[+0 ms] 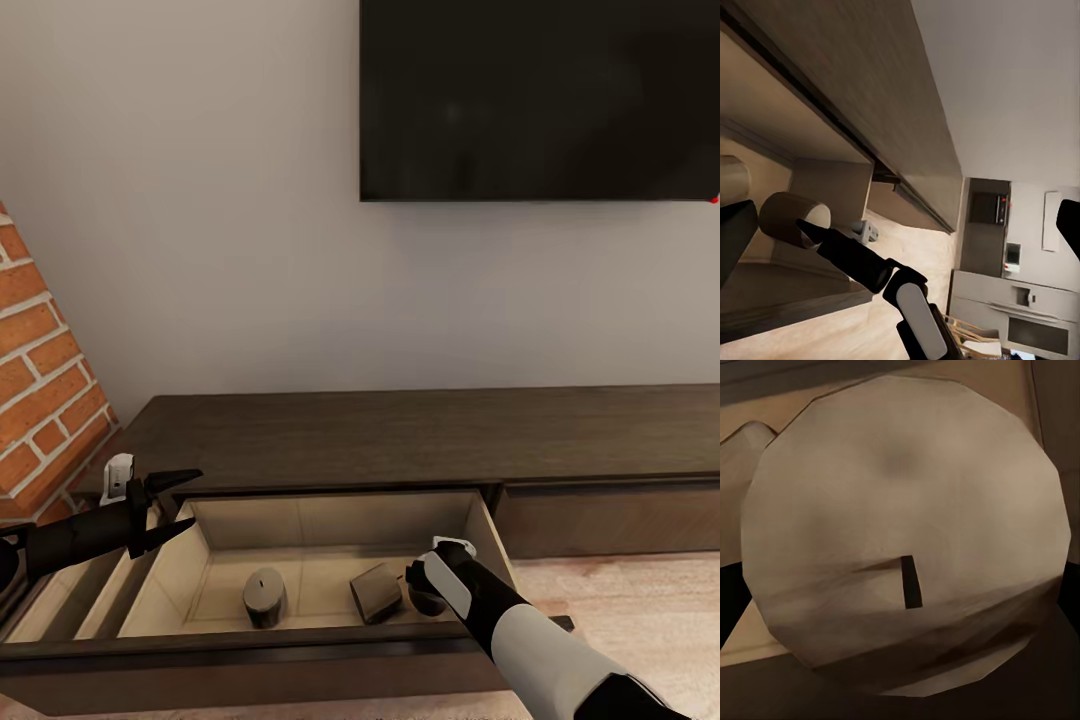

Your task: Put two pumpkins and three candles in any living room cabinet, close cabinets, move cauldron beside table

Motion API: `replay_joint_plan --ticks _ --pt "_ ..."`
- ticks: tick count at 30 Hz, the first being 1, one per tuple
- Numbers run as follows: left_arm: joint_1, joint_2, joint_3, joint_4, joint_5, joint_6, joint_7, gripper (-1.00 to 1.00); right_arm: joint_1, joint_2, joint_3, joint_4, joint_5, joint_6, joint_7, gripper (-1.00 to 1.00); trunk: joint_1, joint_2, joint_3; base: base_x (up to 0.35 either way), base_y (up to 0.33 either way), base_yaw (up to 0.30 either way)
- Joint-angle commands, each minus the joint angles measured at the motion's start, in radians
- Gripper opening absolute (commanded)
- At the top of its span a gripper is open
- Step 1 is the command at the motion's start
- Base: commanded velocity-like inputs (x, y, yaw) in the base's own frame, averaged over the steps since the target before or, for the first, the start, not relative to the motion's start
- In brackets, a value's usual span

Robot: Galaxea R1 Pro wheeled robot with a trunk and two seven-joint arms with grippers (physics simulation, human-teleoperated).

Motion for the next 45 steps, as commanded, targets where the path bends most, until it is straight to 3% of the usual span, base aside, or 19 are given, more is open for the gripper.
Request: replay_joint_plan --ticks 1,38,45 --pt "-0.001 0.0 0.001 0.0 0.01 0.002 0.01 1.0 -0.001 -0.001 0.008 -0.001 -0.009 0.002 -0.008 -1.0 0.0 0.0 -0.001 0.0 0.0 0.0" --pt "0.01 0.0 -0.001 0.0 0.01 0.002 0.01 1.0 -0.001 0.0 0.007 0.0 -0.012 0.002 -0.012 -1.0 0.0 0.0 -0.001 0.023 0.0 0.0" --pt "0.01 0.0 -0.001 0.0 0.01 0.002 0.01 1.0 -0.001 0.0 0.005 0.041 -0.014 -0.002 -0.013 -1.0 0.009 -0.015 -0.023 0.0 0.0 0.0"
